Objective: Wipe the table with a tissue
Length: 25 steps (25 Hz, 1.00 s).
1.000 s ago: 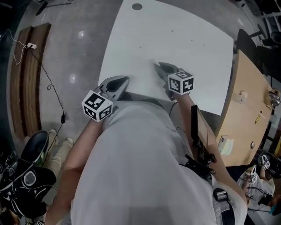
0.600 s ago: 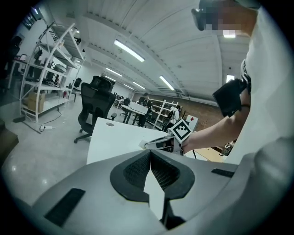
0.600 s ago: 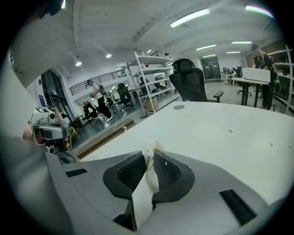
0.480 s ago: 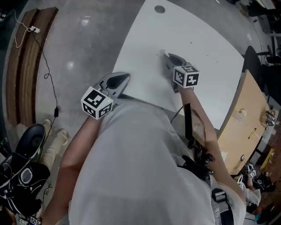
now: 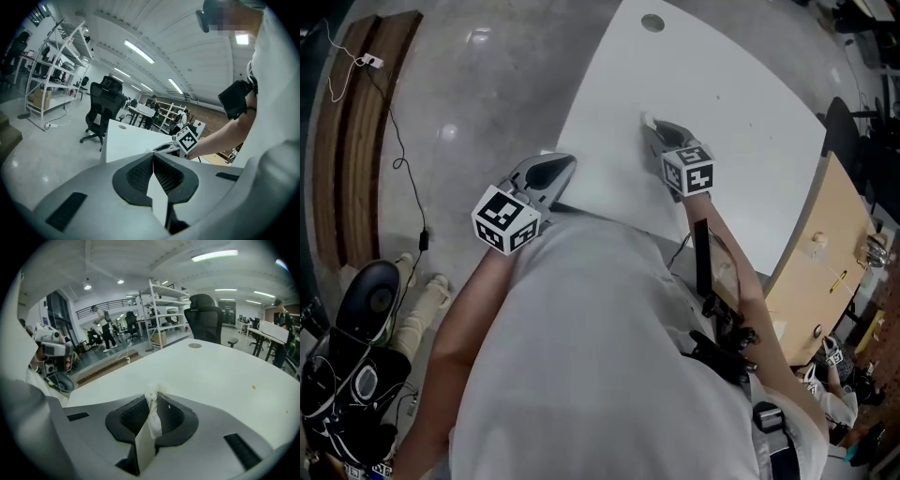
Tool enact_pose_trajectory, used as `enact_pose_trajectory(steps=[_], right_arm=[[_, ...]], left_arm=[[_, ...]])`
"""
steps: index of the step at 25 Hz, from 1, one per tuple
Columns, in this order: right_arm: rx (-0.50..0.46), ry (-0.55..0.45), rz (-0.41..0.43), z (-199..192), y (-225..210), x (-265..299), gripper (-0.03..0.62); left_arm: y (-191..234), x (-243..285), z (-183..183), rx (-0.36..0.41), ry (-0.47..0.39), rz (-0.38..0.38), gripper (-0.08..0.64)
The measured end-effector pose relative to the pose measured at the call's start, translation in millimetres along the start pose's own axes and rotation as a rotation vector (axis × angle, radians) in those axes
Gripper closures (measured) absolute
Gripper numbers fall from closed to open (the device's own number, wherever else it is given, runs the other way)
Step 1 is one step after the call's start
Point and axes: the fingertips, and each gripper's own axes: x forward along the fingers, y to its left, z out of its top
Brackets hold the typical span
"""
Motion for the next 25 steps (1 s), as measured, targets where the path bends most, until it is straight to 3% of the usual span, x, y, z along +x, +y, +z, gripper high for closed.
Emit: enact_pose_trajectory(steps=[8, 19, 22, 25], right_arm=[[-0.073, 0.036, 0.111, -23.6, 55.3, -6.5, 0.537], [-0.16, 0.156, 0.375, -71.9, 122.4, -39.0, 0.537], [-0.111, 0.162, 0.418, -80.2, 122.6, -50.3, 0.537], [0.025, 0.06, 0.407, -66.4, 105.0, -68.8, 0.537]], left_arm=[[-2.7, 18.0, 16.5, 0.034, 0.021, -0.082, 0.554], [-19.5, 47.7, 31.5, 0.107, 0.086, -0.218, 0.554], [-33.5, 62.0, 36.8, 0.132, 0.092, -0.256, 0.554], [-50.5, 71.6, 37.9, 0.141, 0.1, -0.282, 0.554]])
